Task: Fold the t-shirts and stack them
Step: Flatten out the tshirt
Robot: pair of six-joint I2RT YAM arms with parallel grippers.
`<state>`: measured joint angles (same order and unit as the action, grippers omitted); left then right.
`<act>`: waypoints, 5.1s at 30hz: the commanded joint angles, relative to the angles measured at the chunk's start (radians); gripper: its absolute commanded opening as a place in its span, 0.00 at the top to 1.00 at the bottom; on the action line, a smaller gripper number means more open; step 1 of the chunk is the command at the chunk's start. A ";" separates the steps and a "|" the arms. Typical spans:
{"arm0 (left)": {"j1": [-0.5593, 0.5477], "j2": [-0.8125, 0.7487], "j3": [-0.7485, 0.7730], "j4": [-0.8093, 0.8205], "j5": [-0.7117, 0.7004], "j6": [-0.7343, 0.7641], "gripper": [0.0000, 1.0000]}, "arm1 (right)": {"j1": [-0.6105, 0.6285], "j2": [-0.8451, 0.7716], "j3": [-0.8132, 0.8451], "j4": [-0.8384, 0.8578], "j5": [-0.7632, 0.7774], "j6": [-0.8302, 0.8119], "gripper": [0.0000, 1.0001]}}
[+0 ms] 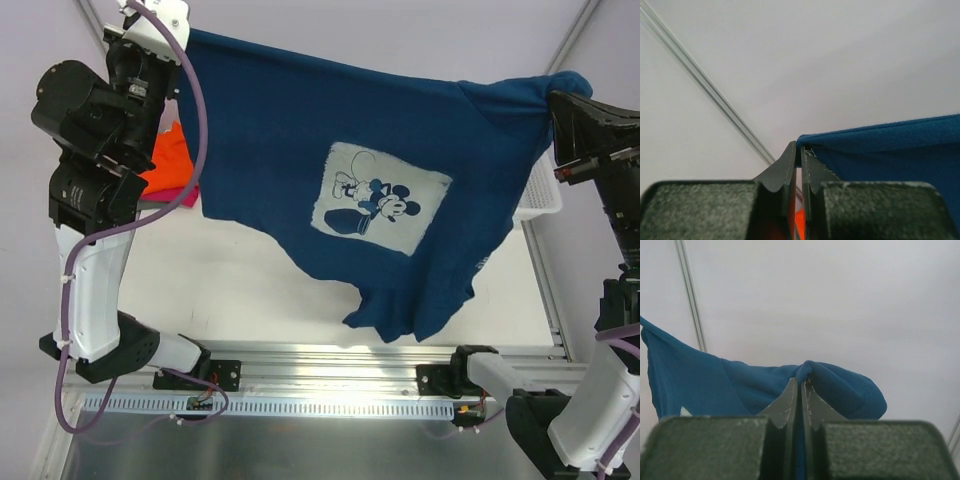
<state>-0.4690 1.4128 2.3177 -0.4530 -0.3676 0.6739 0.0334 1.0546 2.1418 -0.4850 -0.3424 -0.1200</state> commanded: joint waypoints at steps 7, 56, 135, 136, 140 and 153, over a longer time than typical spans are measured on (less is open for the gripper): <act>0.058 -0.144 -0.043 0.062 0.005 0.003 1.00 | -0.059 -0.131 -0.052 0.022 -0.017 0.051 1.00; 0.283 0.621 -0.589 0.315 0.263 -0.223 1.00 | 0.068 1.096 -0.143 0.091 0.020 -0.096 1.00; 0.072 0.801 -0.494 -0.322 0.878 -0.830 0.01 | 0.134 1.515 0.130 0.082 -0.095 0.411 0.04; 0.072 0.811 -0.489 -0.322 0.881 -0.833 0.01 | 0.132 1.515 0.130 0.079 -0.081 0.413 0.04; 0.070 0.831 -0.492 -0.325 0.894 -0.852 0.01 | 0.116 1.527 0.196 0.039 0.046 0.404 0.04; 0.052 0.686 -0.601 -0.320 0.895 -0.882 0.01 | 0.040 1.570 0.352 0.086 0.253 0.255 0.04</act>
<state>-0.4030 2.1925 1.7256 -0.7567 0.5140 -0.1944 0.0895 2.6137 2.4367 -0.4229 -0.1635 0.1932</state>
